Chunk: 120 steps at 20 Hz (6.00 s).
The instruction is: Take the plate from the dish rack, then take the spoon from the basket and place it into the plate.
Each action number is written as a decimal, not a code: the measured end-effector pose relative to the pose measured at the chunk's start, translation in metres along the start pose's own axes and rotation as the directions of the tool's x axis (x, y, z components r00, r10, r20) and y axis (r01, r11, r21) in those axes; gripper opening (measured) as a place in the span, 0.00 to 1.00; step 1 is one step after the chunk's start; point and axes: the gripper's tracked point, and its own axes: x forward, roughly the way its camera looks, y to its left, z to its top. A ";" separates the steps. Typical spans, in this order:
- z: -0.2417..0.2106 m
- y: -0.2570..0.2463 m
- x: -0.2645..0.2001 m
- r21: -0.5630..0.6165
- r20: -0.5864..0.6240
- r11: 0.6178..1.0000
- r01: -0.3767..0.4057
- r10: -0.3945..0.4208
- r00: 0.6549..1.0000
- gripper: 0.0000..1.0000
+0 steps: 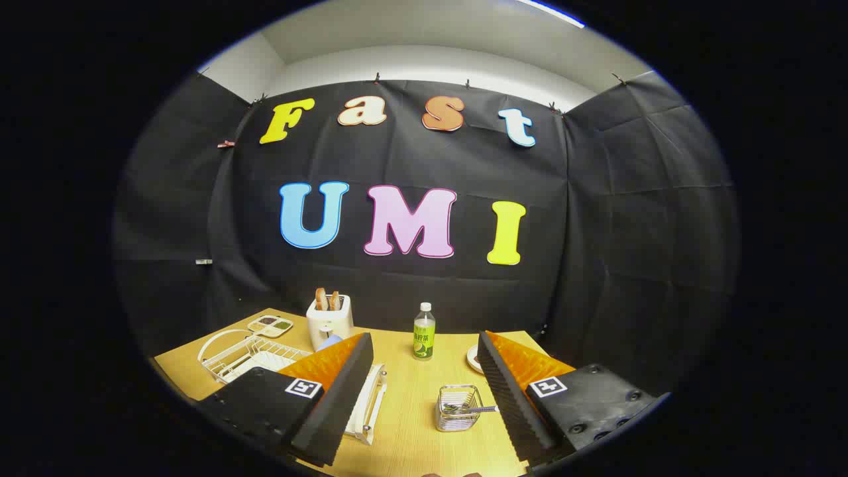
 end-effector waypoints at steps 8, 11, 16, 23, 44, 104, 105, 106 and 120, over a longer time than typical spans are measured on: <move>-0.004 0.006 0.002 -0.020 -0.012 1.000 -0.019 0.019 1.000 0.97; -0.007 0.010 0.005 -0.013 -0.022 1.000 -0.028 0.028 0.999 0.97; -0.008 0.017 0.008 -0.009 -0.029 0.999 -0.053 0.053 0.998 0.97; -0.007 0.027 0.024 -0.023 -0.047 0.997 -0.069 0.068 0.997 0.97; -0.148 0.164 0.151 -0.094 -0.613 0.973 -0.213 0.112 0.782 0.70; -0.145 -0.086 -0.002 0.432 -0.600 0.896 -0.104 0.372 0.709 0.26; -0.158 -0.094 -0.007 0.442 -0.609 0.891 -0.105 0.384 0.694 0.26; -0.171 -0.100 -0.011 0.458 -0.618 0.883 -0.104 0.401 0.676 0.26; -0.299 -0.095 0.006 0.609 -0.670 0.793 0.004 0.513 0.536 0.26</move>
